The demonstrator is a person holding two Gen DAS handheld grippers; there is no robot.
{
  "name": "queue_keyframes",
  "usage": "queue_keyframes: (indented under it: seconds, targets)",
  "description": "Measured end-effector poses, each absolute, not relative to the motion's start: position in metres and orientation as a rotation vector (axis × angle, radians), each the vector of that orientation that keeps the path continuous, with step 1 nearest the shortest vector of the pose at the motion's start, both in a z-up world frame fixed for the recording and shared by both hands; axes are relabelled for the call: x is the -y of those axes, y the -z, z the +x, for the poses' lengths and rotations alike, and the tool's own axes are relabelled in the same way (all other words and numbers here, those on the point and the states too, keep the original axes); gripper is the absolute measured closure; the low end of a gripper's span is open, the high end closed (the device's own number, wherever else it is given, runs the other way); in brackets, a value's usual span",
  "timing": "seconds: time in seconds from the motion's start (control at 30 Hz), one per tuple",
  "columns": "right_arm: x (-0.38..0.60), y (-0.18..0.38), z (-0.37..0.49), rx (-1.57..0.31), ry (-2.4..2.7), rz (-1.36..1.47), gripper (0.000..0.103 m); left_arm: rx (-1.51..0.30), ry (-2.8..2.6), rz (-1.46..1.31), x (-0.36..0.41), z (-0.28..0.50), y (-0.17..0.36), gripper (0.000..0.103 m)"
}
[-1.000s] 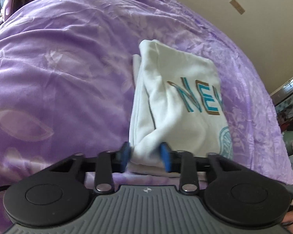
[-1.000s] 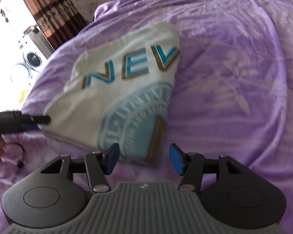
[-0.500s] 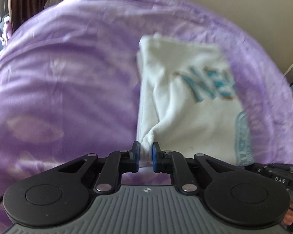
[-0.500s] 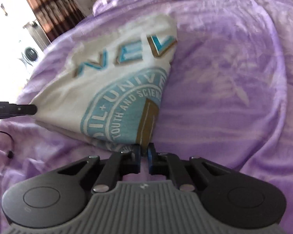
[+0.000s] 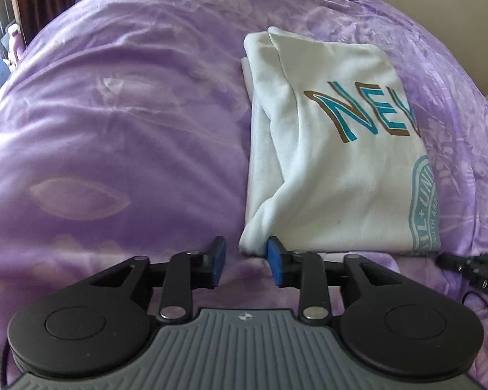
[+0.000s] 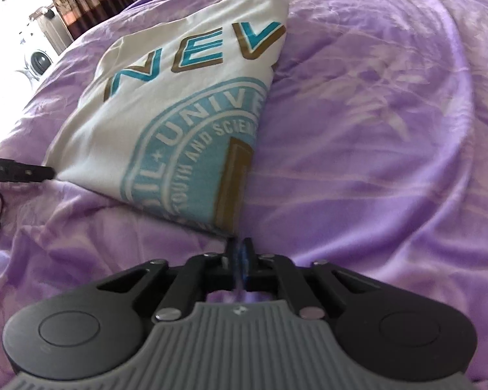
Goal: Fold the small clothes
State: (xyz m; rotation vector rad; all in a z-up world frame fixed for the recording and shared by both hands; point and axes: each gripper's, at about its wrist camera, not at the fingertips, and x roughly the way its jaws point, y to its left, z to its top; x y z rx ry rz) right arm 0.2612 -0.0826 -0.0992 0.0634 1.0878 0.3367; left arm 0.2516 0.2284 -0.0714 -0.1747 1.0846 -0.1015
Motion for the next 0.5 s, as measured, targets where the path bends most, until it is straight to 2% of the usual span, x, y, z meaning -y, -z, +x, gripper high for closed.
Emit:
queue_keyframes:
  seconds: [0.17,0.23,0.3,0.37,0.5]
  targets:
    - [0.095,0.076,0.262,-1.030,-0.318,0.050,0.099,-1.004,0.131,-0.123,-0.230,0.253,0.035,0.061]
    - [0.099,0.068,0.270,-1.014,-0.319,0.064,0.096,-0.946,0.137,-0.125,-0.232,0.262,0.019,0.056]
    - [0.103,0.062,0.281,-1.003,-0.326,0.090,0.091,-0.889,0.133,-0.147,-0.234,0.273,0.008,0.047]
    - [0.104,0.054,0.295,-0.984,-0.332,0.109,0.084,-0.840,0.143,-0.201,-0.236,0.290,0.002,0.044]
    - [0.099,0.039,0.330,-0.920,-0.349,0.113,0.082,-0.779,0.181,-0.315,-0.237,0.333,0.002,0.040]
